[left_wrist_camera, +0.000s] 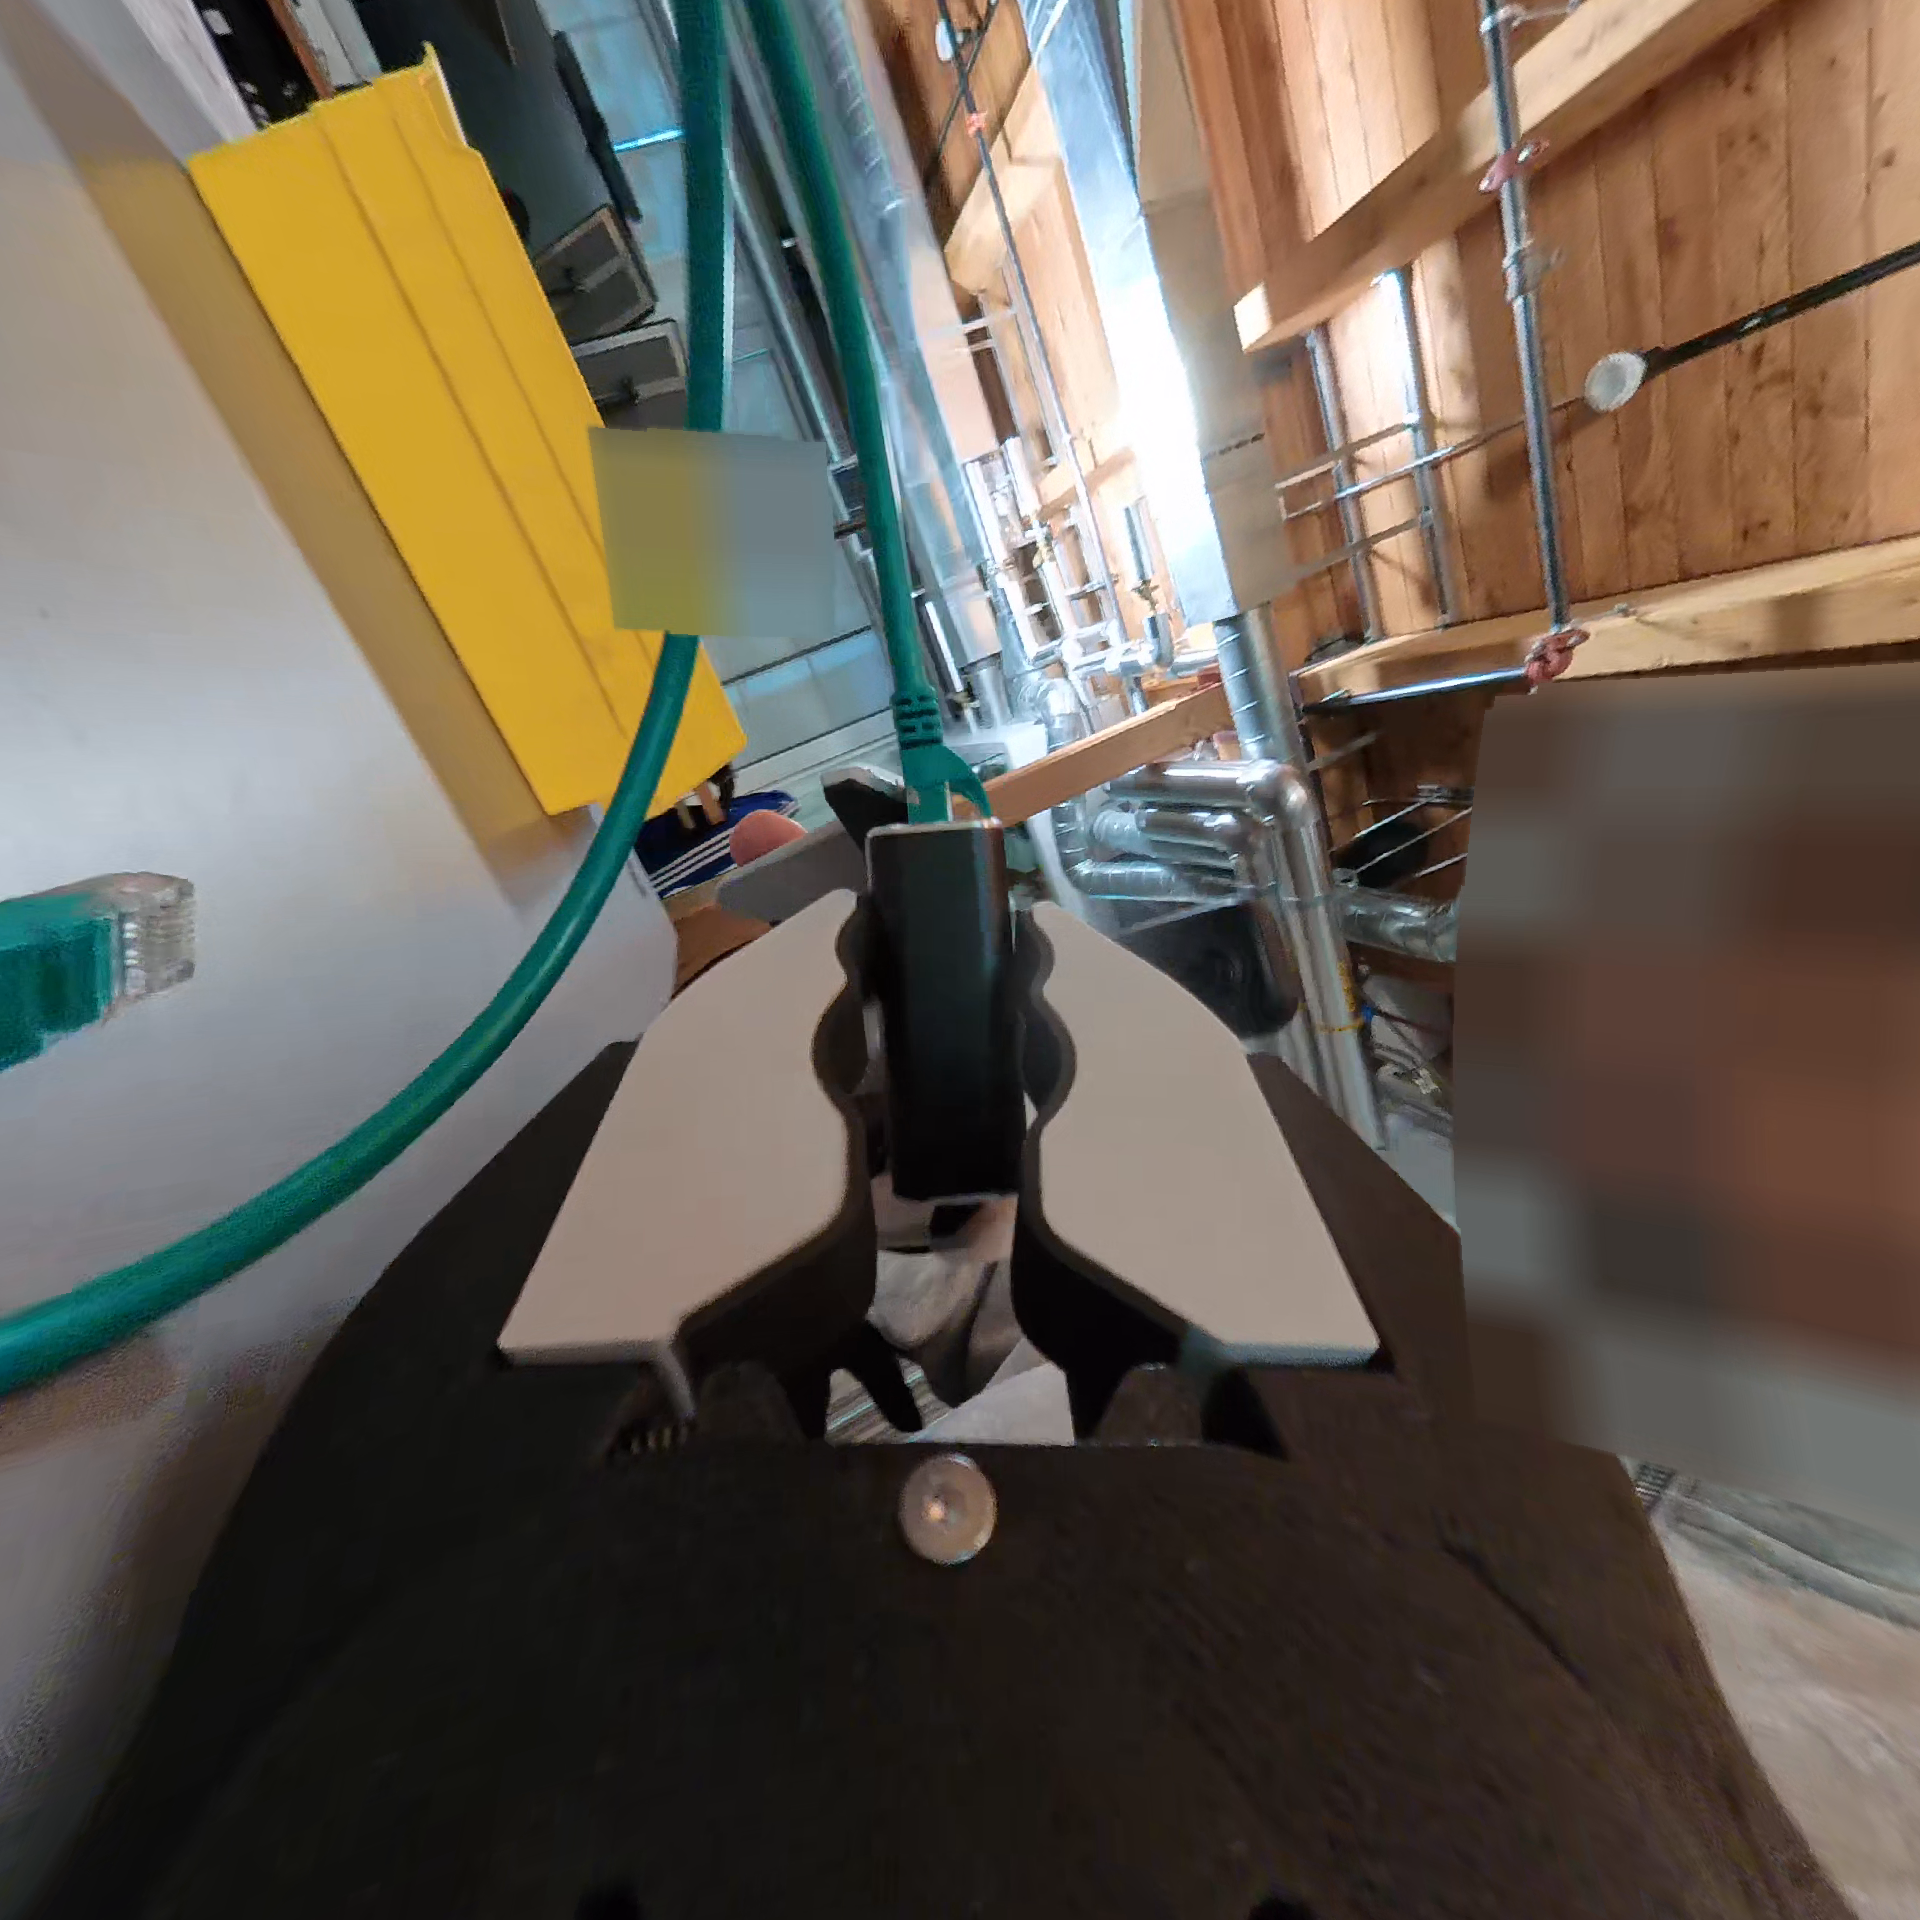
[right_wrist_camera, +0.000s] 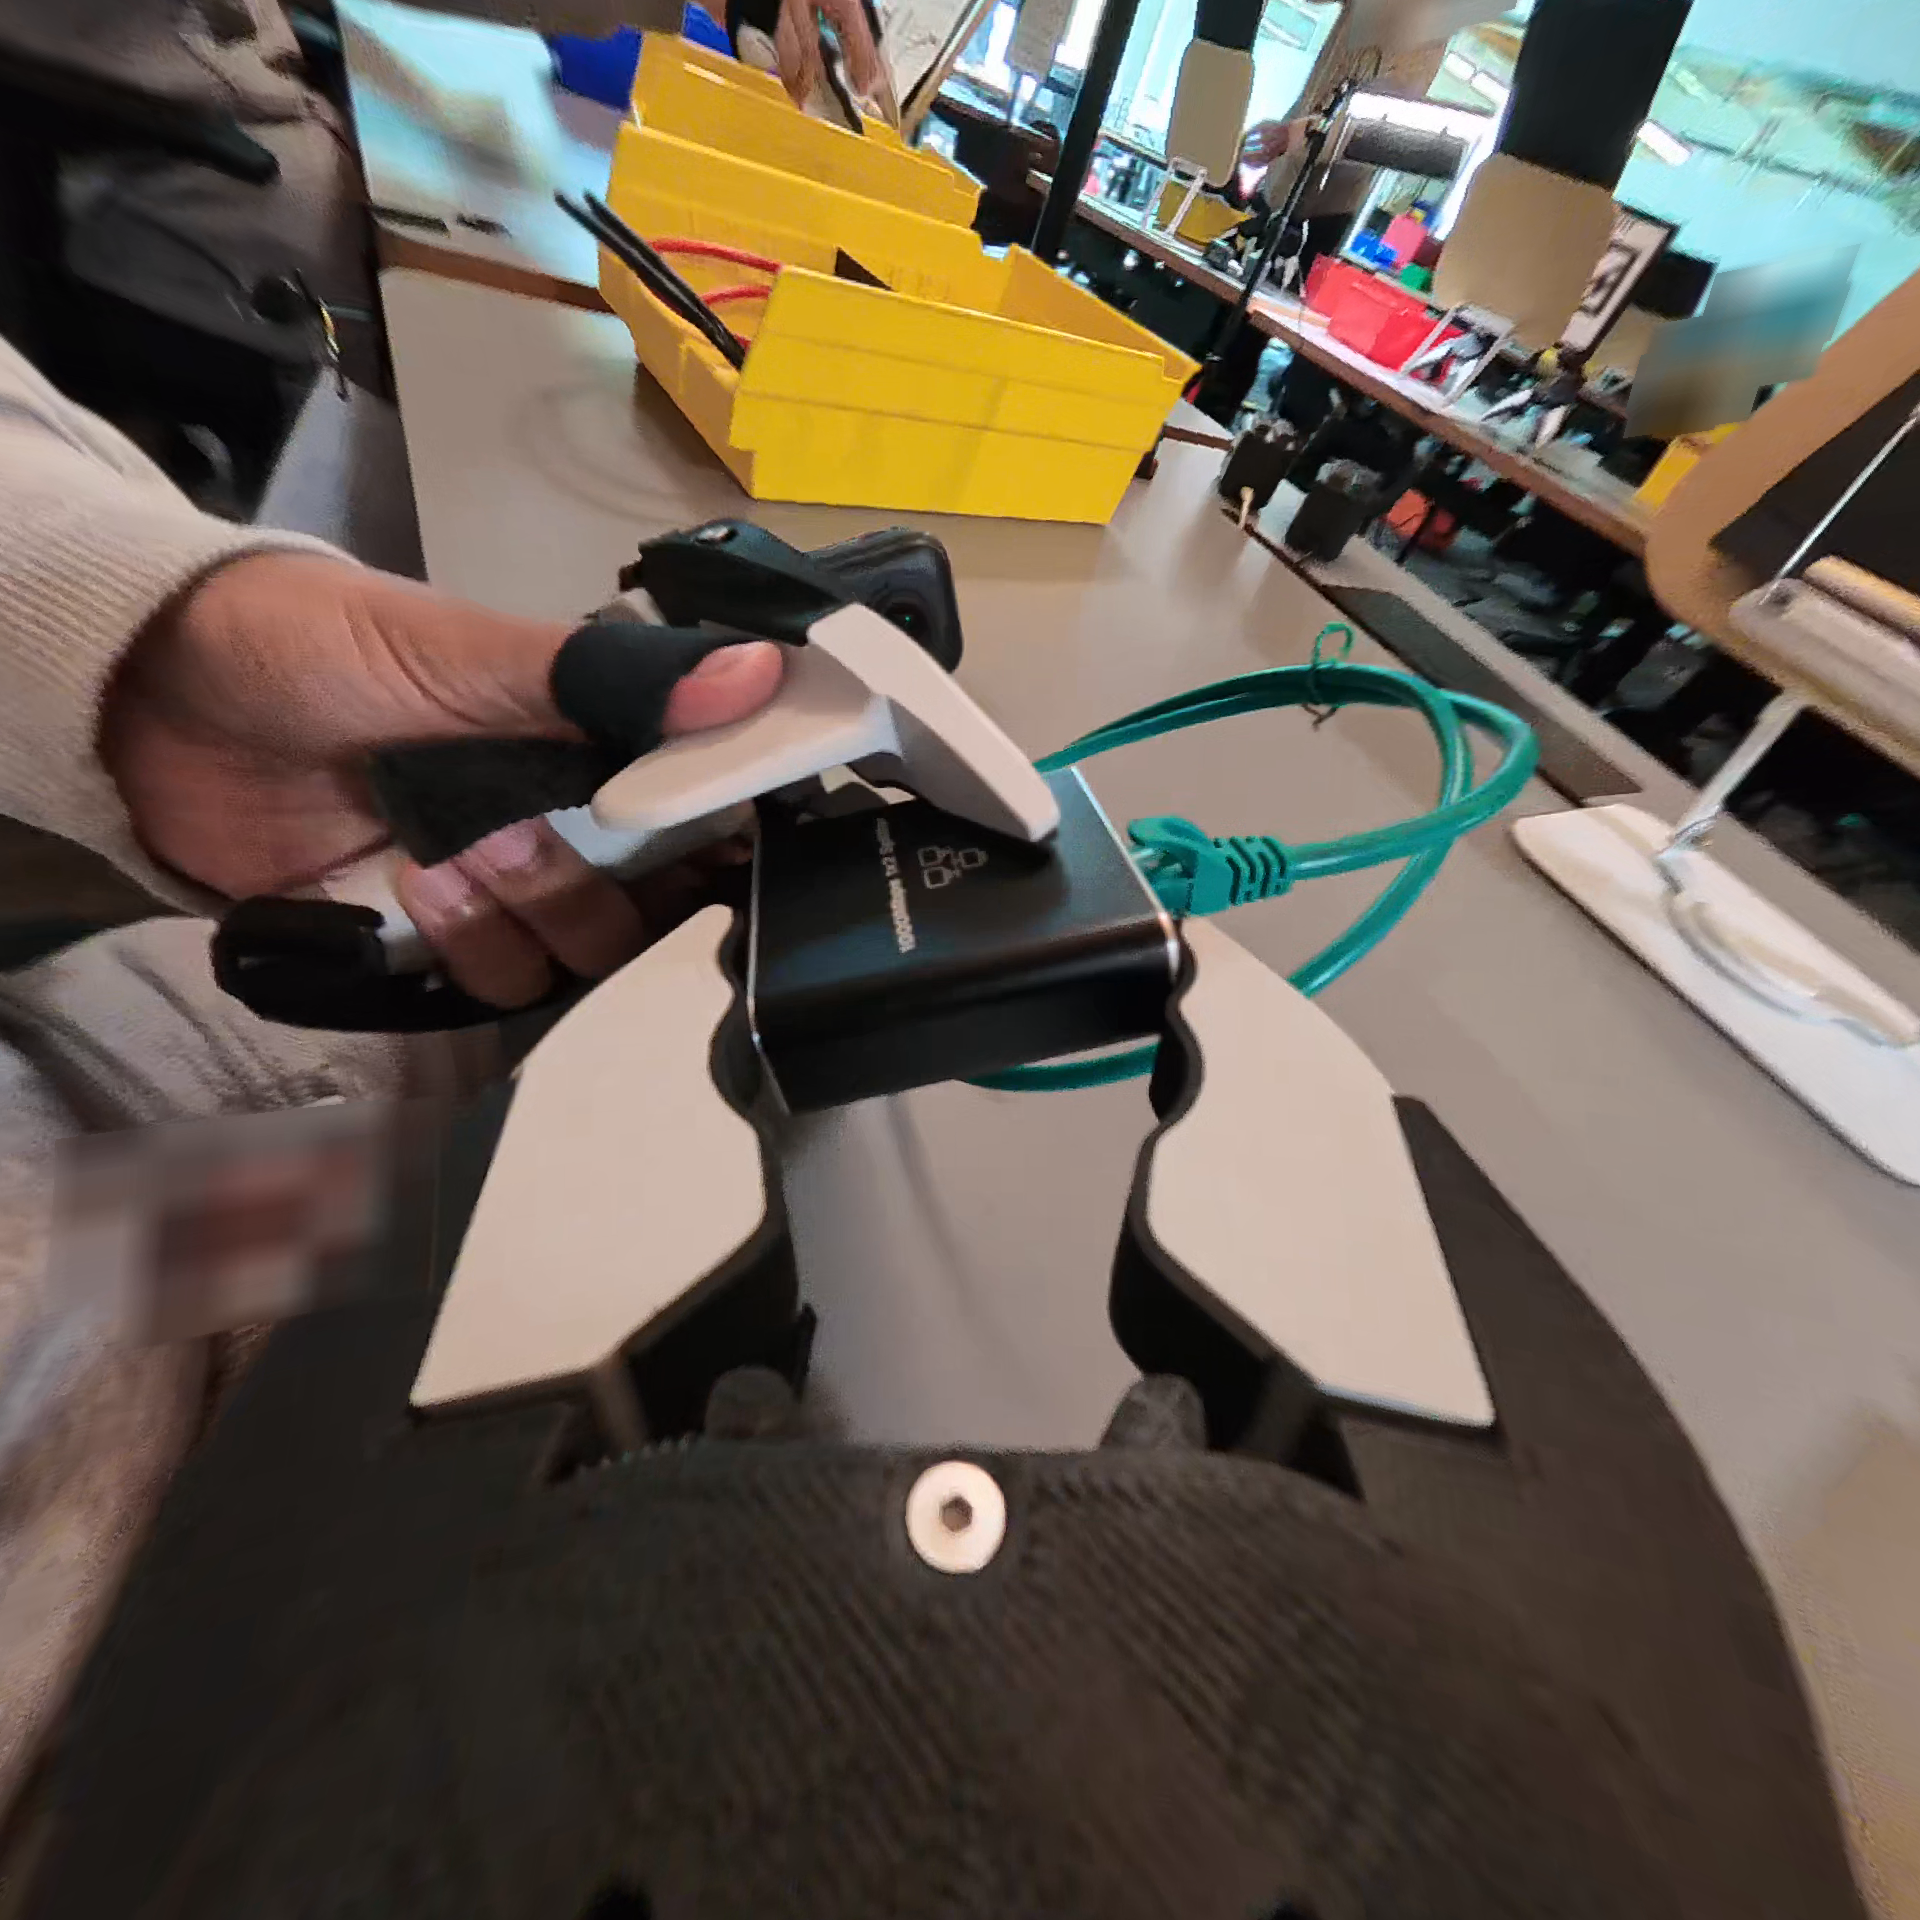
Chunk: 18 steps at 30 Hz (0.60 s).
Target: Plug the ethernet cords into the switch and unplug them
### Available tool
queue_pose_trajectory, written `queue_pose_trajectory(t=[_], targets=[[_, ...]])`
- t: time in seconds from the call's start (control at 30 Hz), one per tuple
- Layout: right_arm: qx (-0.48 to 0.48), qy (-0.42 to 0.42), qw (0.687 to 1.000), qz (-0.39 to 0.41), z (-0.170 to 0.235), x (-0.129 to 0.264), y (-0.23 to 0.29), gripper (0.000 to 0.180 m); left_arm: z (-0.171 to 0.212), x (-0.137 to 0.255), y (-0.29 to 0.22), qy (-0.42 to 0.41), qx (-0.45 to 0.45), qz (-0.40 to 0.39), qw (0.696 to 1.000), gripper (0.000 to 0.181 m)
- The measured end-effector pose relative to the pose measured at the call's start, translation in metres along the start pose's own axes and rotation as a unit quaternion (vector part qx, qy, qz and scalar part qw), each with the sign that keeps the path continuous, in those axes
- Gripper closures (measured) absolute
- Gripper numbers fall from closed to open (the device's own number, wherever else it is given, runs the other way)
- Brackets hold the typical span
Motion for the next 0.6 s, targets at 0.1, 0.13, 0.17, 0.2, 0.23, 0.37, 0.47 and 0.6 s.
queue_pose_trajectory(t=[0.1,0.13,0.17,0.2,0.23,0.37,0.47,0.6], targets=[[-0.055,-0.018,0.998,-0.013,0.001,0.006,-0.011,0.104,-0.006,0.007,0.002,-0.007,-0.036,-0.030,0.999,0.148],[-0.074,-0.028,0.997,-0.019,0.001,0.010,-0.016,0.104,-0.011,0.010,-0.001,-0.014,-0.053,-0.035,0.998,0.146],[-0.094,-0.038,0.994,-0.028,0.001,0.013,-0.021,0.104,-0.016,0.013,-0.005,-0.018,-0.076,-0.041,0.996,0.145],[-0.116,-0.046,0.991,-0.040,0.002,0.017,-0.026,0.104,-0.021,0.016,-0.009,-0.018,-0.107,-0.051,0.993,0.144],[-0.141,-0.053,0.987,-0.060,0.003,0.020,-0.028,0.104,-0.025,0.018,-0.013,-0.014,-0.144,-0.063,0.988,0.143],[-0.258,-0.082,0.945,-0.184,0.005,0.033,-0.027,0.105,-0.035,0.022,-0.024,0.016,-0.302,-0.119,0.946,0.130],[-0.338,-0.089,0.895,-0.279,0.003,0.042,-0.023,0.105,-0.033,0.021,-0.028,0.049,-0.403,-0.156,0.901,0.120],[-0.363,-0.064,0.862,-0.348,0.008,0.044,-0.009,0.105,-0.025,0.019,-0.023,0.101,-0.486,-0.189,0.847,0.111]])
Point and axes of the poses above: each gripper's, where its closed fingertips meet, x back along the fingers, z out of its underside, y = z × x across the jaws, the point moved 1 cm from there along x, back along the fingers, and after that the axes turned 2 degrees about -z, right-handed, at the moved point
